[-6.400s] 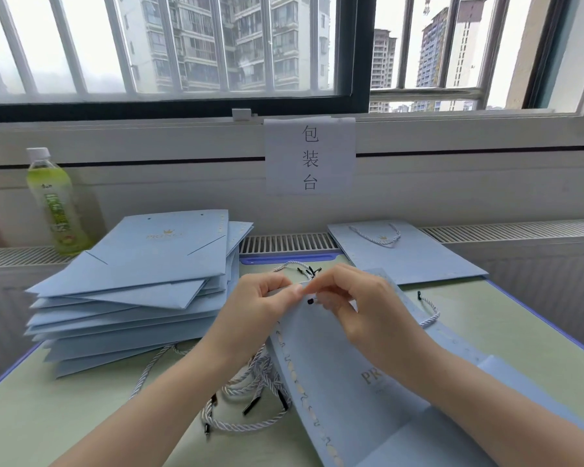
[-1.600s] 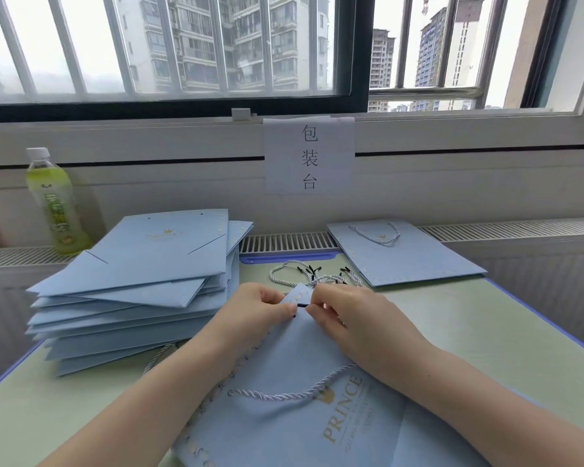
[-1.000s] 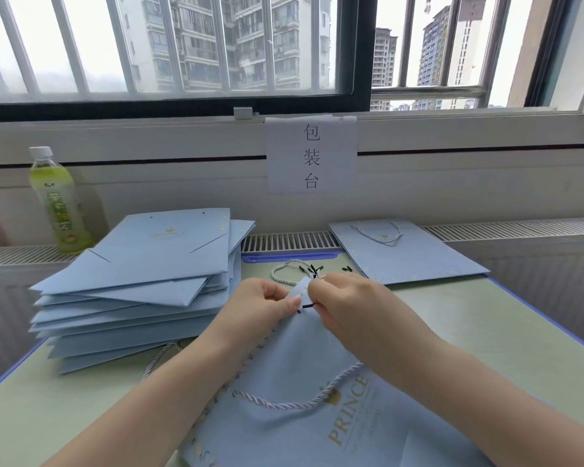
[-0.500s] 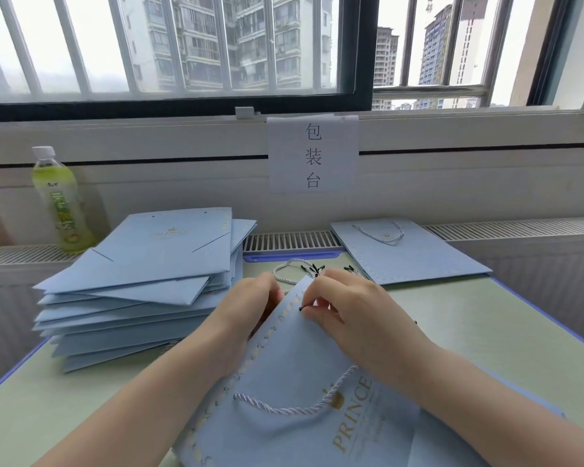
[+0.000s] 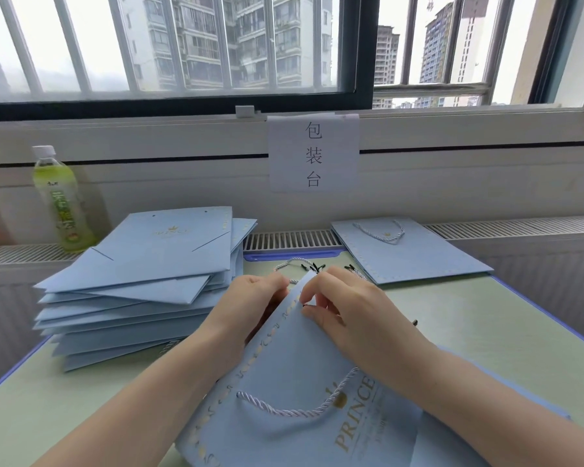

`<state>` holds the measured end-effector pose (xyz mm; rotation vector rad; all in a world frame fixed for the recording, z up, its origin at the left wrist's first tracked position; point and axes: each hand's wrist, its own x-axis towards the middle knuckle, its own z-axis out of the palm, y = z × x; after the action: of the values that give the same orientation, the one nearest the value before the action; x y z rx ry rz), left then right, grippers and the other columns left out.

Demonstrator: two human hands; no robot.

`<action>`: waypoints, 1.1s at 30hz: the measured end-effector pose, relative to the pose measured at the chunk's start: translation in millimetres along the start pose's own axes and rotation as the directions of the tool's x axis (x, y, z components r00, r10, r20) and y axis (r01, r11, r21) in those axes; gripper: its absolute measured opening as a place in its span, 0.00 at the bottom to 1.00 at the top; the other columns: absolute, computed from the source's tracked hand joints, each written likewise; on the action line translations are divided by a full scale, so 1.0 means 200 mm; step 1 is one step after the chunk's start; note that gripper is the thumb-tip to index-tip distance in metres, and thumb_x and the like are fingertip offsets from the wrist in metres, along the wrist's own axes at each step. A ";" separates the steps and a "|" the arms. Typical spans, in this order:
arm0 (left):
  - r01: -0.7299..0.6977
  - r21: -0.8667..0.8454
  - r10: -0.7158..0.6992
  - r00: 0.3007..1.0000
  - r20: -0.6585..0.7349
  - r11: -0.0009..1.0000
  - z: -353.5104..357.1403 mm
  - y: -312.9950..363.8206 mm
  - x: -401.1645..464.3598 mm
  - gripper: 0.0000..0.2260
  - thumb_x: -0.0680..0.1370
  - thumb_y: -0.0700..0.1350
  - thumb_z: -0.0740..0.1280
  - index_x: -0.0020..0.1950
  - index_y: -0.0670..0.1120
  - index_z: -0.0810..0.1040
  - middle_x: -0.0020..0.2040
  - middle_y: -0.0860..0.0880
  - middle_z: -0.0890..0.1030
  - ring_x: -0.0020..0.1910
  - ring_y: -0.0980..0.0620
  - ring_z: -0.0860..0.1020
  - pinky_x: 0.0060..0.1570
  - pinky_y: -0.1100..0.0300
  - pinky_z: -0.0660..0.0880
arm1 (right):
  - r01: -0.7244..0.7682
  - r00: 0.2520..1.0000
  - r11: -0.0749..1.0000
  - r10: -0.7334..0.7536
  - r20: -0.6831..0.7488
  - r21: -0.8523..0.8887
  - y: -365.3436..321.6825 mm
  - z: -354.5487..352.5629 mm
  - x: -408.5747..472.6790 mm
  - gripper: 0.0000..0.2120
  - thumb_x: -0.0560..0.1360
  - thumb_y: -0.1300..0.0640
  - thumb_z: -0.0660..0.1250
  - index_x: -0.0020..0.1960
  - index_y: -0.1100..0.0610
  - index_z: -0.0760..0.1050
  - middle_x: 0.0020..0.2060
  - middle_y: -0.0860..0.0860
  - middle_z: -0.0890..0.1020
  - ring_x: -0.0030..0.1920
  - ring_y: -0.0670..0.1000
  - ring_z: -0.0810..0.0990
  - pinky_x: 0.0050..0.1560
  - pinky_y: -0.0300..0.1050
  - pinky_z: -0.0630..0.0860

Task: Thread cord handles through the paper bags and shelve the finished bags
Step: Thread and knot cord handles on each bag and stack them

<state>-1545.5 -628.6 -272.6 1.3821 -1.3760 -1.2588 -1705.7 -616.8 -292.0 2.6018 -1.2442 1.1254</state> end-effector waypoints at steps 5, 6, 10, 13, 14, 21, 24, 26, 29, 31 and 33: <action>-0.266 0.244 0.293 0.952 -0.085 0.933 0.02 -0.04 0.01 0.20 0.78 0.45 0.62 0.32 0.34 0.62 0.31 0.44 0.62 0.30 0.49 0.58 0.34 0.57 0.58 | 0.011 0.997 0.999 -0.008 0.076 -0.040 0.00 -0.01 -0.01 0.07 0.76 0.54 0.60 0.51 0.54 0.74 0.44 0.47 0.75 0.40 0.47 0.72 0.41 0.38 0.67; -0.321 0.320 0.368 0.925 -0.097 0.891 0.02 -0.04 0.01 0.21 0.79 0.44 0.62 0.30 0.38 0.60 0.29 0.45 0.60 0.29 0.50 0.57 0.31 0.60 0.57 | 0.007 0.996 0.999 -0.003 0.091 -0.041 0.01 -0.01 0.00 0.06 0.77 0.55 0.60 0.52 0.54 0.74 0.45 0.48 0.76 0.41 0.48 0.73 0.42 0.40 0.68; -0.402 0.557 0.535 0.840 -0.093 0.727 0.03 -0.06 0.04 0.22 0.79 0.46 0.63 0.27 0.48 0.58 0.23 0.53 0.59 0.25 0.54 0.58 0.27 0.61 0.56 | -0.117 0.993 0.986 0.112 0.048 0.120 -0.01 -0.02 -0.01 0.05 0.78 0.58 0.61 0.49 0.53 0.75 0.37 0.47 0.79 0.37 0.47 0.75 0.40 0.44 0.73; -0.333 0.672 0.482 0.875 -0.040 0.661 0.03 -0.09 0.06 0.20 0.78 0.54 0.63 0.30 0.47 0.65 0.27 0.54 0.67 0.29 0.55 0.65 0.33 0.57 0.61 | -0.344 0.911 0.711 0.411 0.034 0.614 -0.01 -0.09 0.03 0.06 0.78 0.64 0.61 0.46 0.58 0.76 0.28 0.49 0.74 0.27 0.46 0.70 0.29 0.39 0.69; -0.312 0.693 0.461 0.887 -0.033 0.650 0.03 -0.10 0.06 0.19 0.78 0.55 0.62 0.31 0.47 0.66 0.28 0.54 0.68 0.31 0.53 0.66 0.34 0.56 0.62 | -0.358 0.866 0.544 0.497 0.053 0.759 0.00 -0.12 0.04 0.07 0.79 0.65 0.61 0.46 0.59 0.76 0.27 0.50 0.73 0.26 0.46 0.69 0.26 0.36 0.67; -0.346 0.693 0.524 0.850 -0.053 0.633 0.00 -0.03 0.02 0.20 0.79 0.56 0.60 0.31 0.47 0.65 0.29 0.53 0.69 0.34 0.50 0.68 0.35 0.55 0.64 | -0.286 0.879 0.663 0.469 -0.087 0.692 0.04 -0.17 0.05 0.06 0.80 0.60 0.59 0.49 0.56 0.76 0.33 0.47 0.78 0.30 0.45 0.73 0.31 0.34 0.70; -0.423 0.605 0.584 0.807 -0.086 0.674 -0.03 0.04 -0.01 0.21 0.79 0.53 0.62 0.29 0.47 0.62 0.24 0.54 0.64 0.27 0.55 0.63 0.29 0.60 0.59 | -0.291 0.890 0.902 0.378 -0.255 0.318 0.10 -0.22 0.06 0.08 0.80 0.48 0.56 0.49 0.48 0.73 0.41 0.43 0.78 0.38 0.42 0.75 0.41 0.37 0.72; -0.484 0.536 0.624 0.774 -0.107 0.691 -0.06 0.08 -0.02 0.21 0.78 0.53 0.63 0.29 0.44 0.64 0.23 0.55 0.63 0.25 0.56 0.61 0.27 0.63 0.58 | -0.303 0.941 0.947 0.279 -0.192 -0.110 0.13 -0.27 0.05 0.16 0.78 0.39 0.50 0.52 0.47 0.71 0.44 0.41 0.76 0.43 0.43 0.75 0.44 0.45 0.72; -0.532 0.519 0.671 0.732 -0.115 0.669 -0.07 0.09 -0.04 0.22 0.78 0.54 0.63 0.33 0.38 0.68 0.25 0.52 0.66 0.26 0.55 0.61 0.28 0.62 0.60 | -0.321 0.935 0.938 0.336 0.115 -0.127 0.15 -0.32 0.06 0.24 0.68 0.30 0.45 0.39 0.45 0.71 0.32 0.41 0.72 0.35 0.45 0.71 0.37 0.44 0.68; -0.524 0.518 0.664 0.738 -0.120 0.676 -0.07 0.09 -0.04 0.21 0.78 0.53 0.64 0.32 0.38 0.68 0.25 0.54 0.65 0.25 0.56 0.61 0.27 0.64 0.59 | -0.385 0.901 0.916 0.347 0.259 0.112 0.14 -0.33 0.06 0.20 0.69 0.33 0.55 0.30 0.48 0.69 0.24 0.42 0.68 0.27 0.43 0.65 0.29 0.38 0.61; -0.495 0.540 0.641 0.759 -0.113 0.681 -0.07 0.08 -0.02 0.18 0.78 0.51 0.65 0.33 0.41 0.71 0.25 0.56 0.68 0.25 0.58 0.65 0.28 0.66 0.63 | -0.432 0.880 0.874 0.355 0.315 0.222 0.17 -0.34 0.06 0.20 0.74 0.43 0.62 0.28 0.51 0.69 0.21 0.41 0.67 0.23 0.41 0.63 0.26 0.33 0.60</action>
<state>-1533.6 -626.8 -254.3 1.2184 -1.7874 -0.2699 -1764.3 -624.4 -242.9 2.8648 -1.8787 1.1055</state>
